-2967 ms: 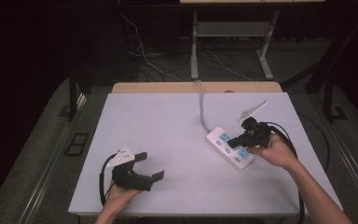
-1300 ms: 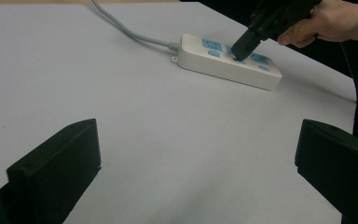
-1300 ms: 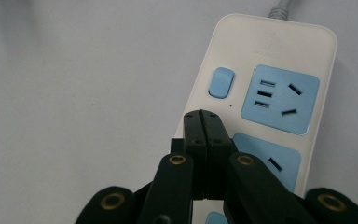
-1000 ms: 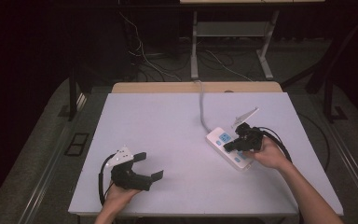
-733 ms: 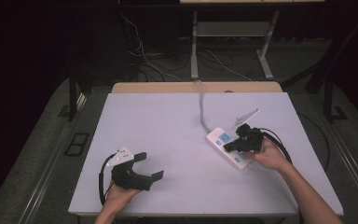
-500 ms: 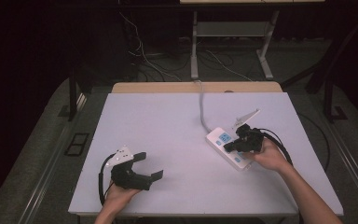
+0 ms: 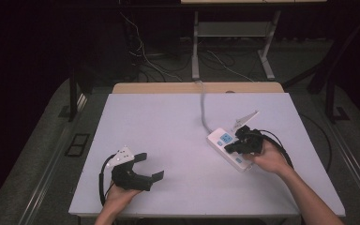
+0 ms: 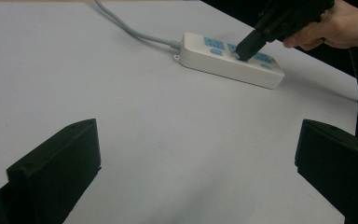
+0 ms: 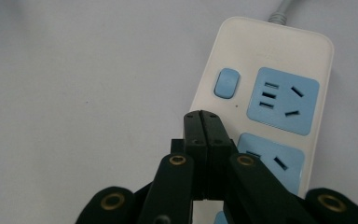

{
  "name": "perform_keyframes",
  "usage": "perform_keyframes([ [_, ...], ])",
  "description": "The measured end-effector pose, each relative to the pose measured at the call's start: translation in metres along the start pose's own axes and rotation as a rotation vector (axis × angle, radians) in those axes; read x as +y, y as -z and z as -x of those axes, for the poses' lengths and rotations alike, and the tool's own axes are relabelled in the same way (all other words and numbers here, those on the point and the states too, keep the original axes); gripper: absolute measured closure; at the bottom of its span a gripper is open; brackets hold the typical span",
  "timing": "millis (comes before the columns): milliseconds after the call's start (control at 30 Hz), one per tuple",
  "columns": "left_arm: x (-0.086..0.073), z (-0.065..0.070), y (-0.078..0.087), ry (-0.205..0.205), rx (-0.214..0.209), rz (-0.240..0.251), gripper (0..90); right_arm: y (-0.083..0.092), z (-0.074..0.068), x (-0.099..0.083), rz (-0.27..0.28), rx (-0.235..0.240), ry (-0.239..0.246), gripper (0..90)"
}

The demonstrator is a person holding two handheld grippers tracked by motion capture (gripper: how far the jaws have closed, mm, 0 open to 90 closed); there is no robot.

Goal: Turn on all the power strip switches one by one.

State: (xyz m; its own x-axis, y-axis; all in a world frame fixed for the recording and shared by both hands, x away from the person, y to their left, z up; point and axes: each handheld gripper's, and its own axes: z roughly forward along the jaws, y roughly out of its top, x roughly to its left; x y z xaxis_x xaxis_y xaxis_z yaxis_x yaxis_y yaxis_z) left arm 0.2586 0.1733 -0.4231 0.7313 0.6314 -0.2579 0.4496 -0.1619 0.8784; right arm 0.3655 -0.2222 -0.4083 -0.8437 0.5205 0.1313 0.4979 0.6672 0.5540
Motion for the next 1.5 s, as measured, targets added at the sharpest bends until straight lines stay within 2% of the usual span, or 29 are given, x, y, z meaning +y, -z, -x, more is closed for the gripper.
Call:
perform_keyframes([
  [167, 0.0, 0.0, 0.001, 0.0, 0.0, 0.001, 0.0, 0.001, -0.001, 0.0, -0.01, 0.005, -0.001, 90.0],
  [500, 0.0, 0.0, 0.001, 0.002, 0.0, 0.007, 0.0, 0.014, 0.002, 0.004, 0.012, 0.015, -0.019, 90.0],
  [1000, 0.0, 0.0, 0.003, -0.005, 0.004, 0.011, 0.0, 0.03, 0.004, 0.027, 0.031, 0.018, -0.009, 90.0],
  [1500, 0.001, -0.001, 0.004, -0.005, 0.004, 0.016, 0.0, 0.026, 0.011, 0.049, 0.014, 0.002, -0.006, 90.0],
])
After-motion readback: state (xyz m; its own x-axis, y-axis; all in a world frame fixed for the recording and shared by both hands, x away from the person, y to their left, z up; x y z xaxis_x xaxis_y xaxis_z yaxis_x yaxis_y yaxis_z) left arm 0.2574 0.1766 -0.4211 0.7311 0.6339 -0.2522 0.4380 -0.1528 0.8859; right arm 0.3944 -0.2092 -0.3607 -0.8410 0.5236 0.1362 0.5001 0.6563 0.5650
